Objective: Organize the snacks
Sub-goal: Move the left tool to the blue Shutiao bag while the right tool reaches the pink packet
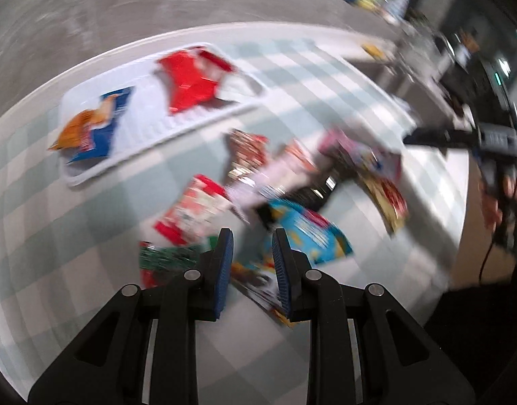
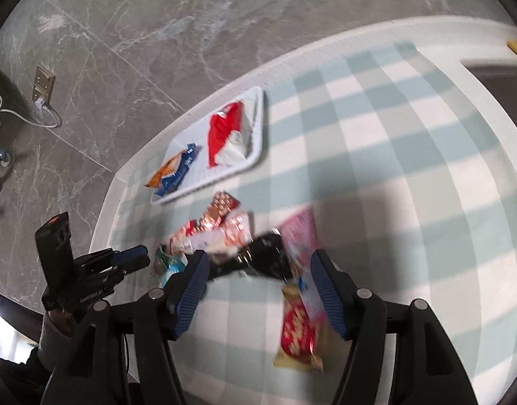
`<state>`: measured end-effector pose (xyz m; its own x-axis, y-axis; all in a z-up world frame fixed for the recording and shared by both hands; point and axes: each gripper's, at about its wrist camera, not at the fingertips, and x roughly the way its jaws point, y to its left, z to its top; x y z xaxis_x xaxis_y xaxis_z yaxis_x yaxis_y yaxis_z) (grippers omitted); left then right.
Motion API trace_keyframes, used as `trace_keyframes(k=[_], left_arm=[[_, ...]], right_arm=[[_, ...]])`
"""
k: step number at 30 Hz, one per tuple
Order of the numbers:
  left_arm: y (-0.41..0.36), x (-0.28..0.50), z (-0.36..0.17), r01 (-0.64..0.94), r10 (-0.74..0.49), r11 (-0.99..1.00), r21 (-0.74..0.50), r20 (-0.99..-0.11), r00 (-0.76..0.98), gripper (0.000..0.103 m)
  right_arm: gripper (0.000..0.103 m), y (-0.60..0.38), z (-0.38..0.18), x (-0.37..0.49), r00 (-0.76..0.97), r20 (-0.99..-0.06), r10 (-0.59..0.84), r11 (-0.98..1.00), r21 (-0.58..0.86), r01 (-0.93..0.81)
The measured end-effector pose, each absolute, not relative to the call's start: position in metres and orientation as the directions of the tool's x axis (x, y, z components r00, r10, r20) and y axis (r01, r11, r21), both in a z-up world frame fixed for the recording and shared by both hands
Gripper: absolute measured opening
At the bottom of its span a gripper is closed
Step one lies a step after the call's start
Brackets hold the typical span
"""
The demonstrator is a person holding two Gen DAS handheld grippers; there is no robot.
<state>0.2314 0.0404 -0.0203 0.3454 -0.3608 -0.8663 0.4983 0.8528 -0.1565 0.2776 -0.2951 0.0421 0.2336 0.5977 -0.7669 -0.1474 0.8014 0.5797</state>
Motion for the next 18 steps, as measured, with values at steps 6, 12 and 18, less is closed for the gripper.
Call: trace_keyframes(k=[6,12,18], left_arm=[[0.017,0.215,-0.023,0.616,-0.374,0.779,-0.116,-0.874,0.309,0.023],[0.006,0.218,-0.029,0.680,-0.362,0.729,-0.081,-0.889,0.282,0.048],[-0.004,0.225,-0.040,0.713,-0.330,0.700,-0.041,-0.904,0.272,0.048]], right_arm=[[0.066,-0.305,0.042,0.263,0.245,-0.776,0.581,0.813,0.564,-0.141],[0.066,-0.303,0.044,0.262,0.260,-0.810,0.526,0.850,0.491,-0.191],[0.067,-0.284,0.036,0.268,0.246,-0.862,0.442,0.881,0.366,-0.300]])
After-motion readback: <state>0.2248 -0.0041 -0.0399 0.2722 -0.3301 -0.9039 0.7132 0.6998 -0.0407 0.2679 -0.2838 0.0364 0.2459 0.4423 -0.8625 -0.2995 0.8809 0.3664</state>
